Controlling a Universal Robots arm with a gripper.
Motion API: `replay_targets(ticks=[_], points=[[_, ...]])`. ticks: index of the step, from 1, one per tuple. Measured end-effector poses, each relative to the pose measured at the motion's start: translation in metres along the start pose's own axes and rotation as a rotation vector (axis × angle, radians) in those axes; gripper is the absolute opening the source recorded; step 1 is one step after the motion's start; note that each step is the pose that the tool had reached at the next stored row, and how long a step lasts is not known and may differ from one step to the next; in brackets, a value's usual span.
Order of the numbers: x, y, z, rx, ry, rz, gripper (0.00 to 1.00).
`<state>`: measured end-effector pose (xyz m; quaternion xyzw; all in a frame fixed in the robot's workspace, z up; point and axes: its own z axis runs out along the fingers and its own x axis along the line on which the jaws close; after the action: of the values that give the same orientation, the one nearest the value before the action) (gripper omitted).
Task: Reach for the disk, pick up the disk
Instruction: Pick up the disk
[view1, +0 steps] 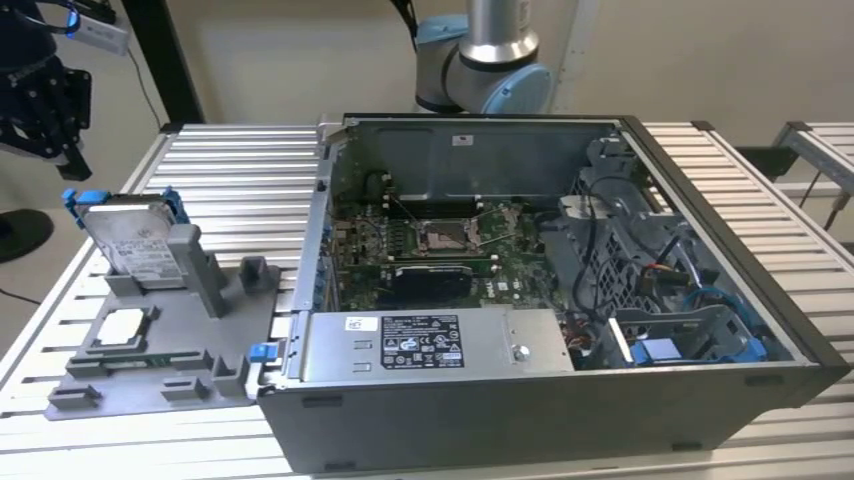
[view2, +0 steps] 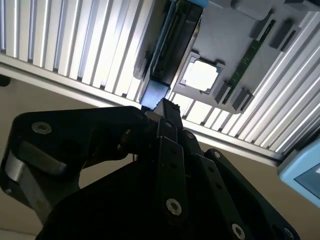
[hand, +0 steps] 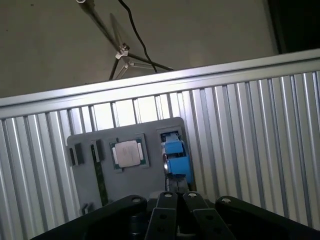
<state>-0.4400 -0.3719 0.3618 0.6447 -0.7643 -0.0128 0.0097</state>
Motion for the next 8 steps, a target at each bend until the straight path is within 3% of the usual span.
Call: replay_targets(ticks=[1, 2, 8], points=[[0.0000, 0.0001, 0.0000, 0.0000, 0.0000, 0.000, 0.00], [0.0000, 0.0001, 0.0000, 0.0000, 0.0000, 0.000, 1.00], [0.0001, 0.0002, 0.0000, 0.0000, 0.0000, 0.000, 1.00]])
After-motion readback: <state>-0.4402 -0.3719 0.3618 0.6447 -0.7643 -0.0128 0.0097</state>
